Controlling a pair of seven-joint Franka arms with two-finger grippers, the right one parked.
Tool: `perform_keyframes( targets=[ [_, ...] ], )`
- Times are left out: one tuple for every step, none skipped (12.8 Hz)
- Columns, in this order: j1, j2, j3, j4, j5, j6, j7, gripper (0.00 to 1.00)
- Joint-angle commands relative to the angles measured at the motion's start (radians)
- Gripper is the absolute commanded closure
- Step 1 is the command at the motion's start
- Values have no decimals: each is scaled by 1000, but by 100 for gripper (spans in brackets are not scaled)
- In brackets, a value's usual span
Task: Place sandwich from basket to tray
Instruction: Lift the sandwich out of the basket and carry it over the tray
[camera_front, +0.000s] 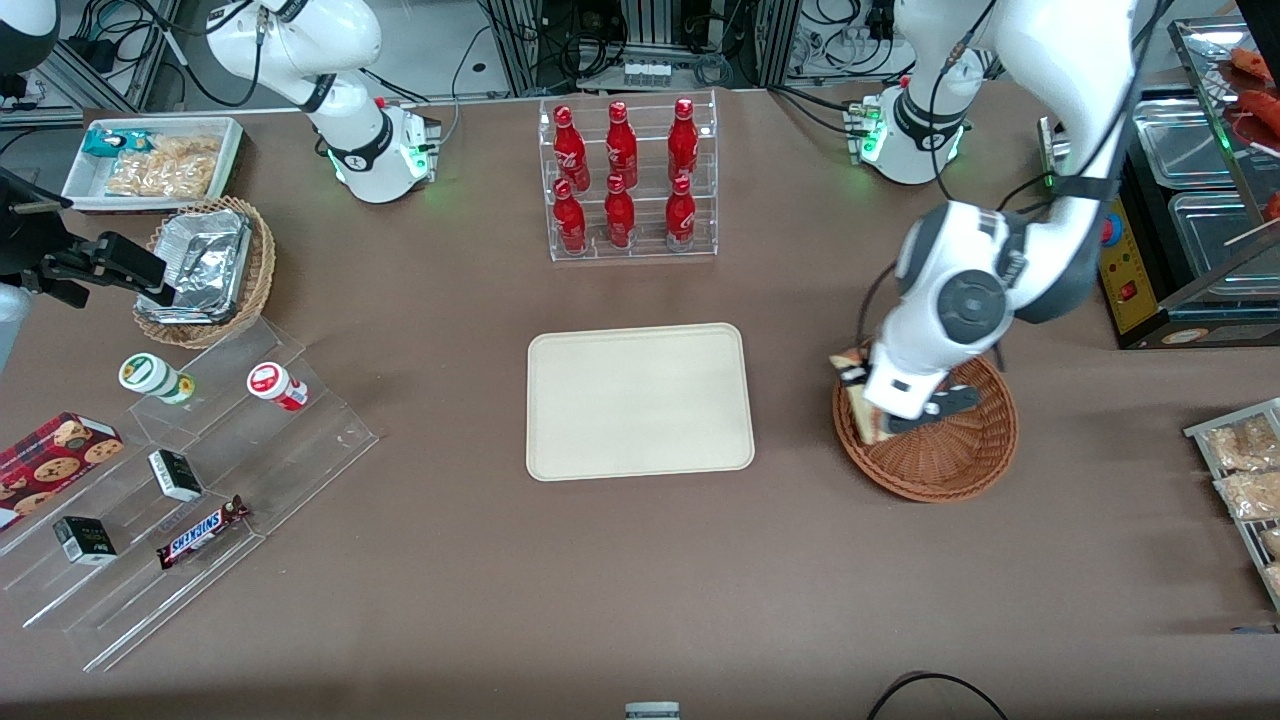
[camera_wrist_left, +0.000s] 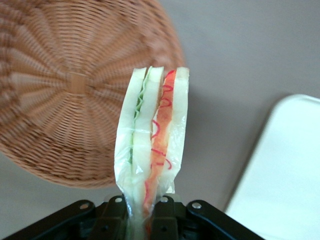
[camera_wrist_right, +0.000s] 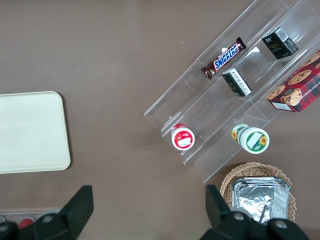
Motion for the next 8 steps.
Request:
perform_keyframes(
  targets=[
    [-92,83,-6,112,-7,-23,-31,96],
    [-130,122,-6,156,-7,-23,-54,96],
    [-161,163,-6,202,-2,-24,-98,98],
    [-187,186,-6,225,-2,-23,-119,99],
    [-222,215,-6,262,-7,-23,-131,100],
    [-251,254,-6,311,-2,-26,-171,100],
    [-283,290,-6,356,7,-28,-215,100],
    [-319,320,-4,389,8,-29,-246,100]
  ],
)
